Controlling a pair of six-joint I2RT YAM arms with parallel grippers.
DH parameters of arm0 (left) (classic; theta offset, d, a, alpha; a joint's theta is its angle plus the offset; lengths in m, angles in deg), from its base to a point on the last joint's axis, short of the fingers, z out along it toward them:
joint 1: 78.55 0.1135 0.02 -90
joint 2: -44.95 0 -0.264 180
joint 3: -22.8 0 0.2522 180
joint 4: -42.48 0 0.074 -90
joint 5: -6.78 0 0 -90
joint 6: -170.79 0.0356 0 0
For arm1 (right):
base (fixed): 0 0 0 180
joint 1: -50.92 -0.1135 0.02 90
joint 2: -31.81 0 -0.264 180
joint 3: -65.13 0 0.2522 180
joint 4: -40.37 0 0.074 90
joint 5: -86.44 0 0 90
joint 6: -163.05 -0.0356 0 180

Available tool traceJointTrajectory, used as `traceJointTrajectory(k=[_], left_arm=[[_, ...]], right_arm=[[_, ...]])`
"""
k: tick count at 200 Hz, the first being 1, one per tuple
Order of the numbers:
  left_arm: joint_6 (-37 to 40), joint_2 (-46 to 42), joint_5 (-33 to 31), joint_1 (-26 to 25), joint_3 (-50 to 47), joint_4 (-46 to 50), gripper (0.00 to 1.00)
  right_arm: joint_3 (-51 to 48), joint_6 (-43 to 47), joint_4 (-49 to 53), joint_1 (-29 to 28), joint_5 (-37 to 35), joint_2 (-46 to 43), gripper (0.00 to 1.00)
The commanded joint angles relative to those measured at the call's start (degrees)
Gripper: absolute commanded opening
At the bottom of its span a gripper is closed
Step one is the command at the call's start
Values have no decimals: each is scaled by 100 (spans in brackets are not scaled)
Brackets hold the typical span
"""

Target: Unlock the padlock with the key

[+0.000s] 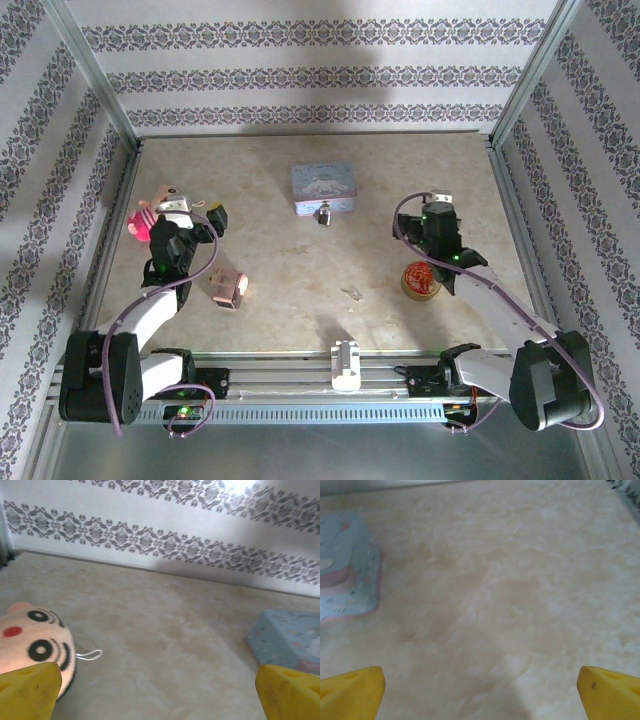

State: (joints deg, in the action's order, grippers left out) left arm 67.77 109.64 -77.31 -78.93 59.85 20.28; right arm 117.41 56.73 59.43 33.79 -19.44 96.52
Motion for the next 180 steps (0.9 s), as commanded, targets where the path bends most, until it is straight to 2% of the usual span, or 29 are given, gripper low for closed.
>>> traceJointTrajectory(k=[1,22,49,90,111,138,180], left_arm=[[-483,-452,32,-450,197,766,99],[-465,-781,-378,-1210,177,1224,99],[-643,-1006,-486,-2112,158,1689,99],[-1052,-1142,-517,-3027,329,2601,99],[-1276,-1108,-425,-3258,296,2897,99],[-1676,-880,-455,-3293,151,2734,99],[-1969,-402,-962,-3293,296,2361,99]], right_arm=[[342,-588,1250,-608,-696,-142,98],[460,-1125,1811,-1252,-869,-171,98],[598,-1721,2361,-1923,-723,-123,98],[692,-2367,2738,-2454,305,118,80],[631,-2552,2740,-2499,872,194,70],[620,-2587,2752,-2498,1309,376,61],[805,-2464,2826,-2491,1610,1133,55]])
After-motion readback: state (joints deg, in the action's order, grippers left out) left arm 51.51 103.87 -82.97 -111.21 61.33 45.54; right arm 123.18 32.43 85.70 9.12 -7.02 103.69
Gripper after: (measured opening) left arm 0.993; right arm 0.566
